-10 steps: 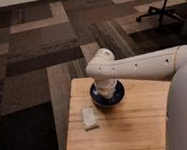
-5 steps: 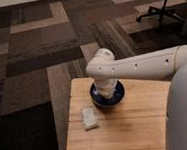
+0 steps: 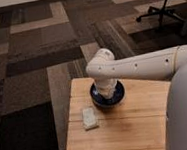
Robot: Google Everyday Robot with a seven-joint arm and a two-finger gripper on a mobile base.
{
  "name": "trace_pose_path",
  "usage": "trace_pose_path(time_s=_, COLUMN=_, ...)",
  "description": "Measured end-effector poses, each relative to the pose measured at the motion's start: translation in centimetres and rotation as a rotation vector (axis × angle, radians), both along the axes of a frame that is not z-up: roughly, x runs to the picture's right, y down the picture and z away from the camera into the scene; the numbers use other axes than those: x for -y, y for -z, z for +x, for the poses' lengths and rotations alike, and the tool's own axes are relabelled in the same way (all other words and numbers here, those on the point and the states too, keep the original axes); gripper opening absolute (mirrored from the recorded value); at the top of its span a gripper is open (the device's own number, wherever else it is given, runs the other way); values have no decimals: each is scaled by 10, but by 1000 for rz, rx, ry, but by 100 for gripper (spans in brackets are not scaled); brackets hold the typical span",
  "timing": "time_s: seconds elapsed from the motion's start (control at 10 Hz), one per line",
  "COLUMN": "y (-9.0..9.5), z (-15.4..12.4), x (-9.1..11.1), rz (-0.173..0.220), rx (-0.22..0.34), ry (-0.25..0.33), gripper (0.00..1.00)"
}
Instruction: Place the ceramic cup in the ceramic bowl
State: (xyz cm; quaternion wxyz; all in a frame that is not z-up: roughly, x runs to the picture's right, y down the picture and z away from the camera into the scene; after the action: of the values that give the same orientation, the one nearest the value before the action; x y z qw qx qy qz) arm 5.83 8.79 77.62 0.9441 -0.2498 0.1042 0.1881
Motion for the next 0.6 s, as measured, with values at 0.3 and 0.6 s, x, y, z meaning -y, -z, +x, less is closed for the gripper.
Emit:
trace_pose_path(time_s=0.3, y=5, z=4, x=8, rz=19, rx=-18, ry=7, gripper=62)
trace_pose_path(time_s=0.6, y=5, z=4, x=8, rz=20, rx=-17, ry=7, gripper=62)
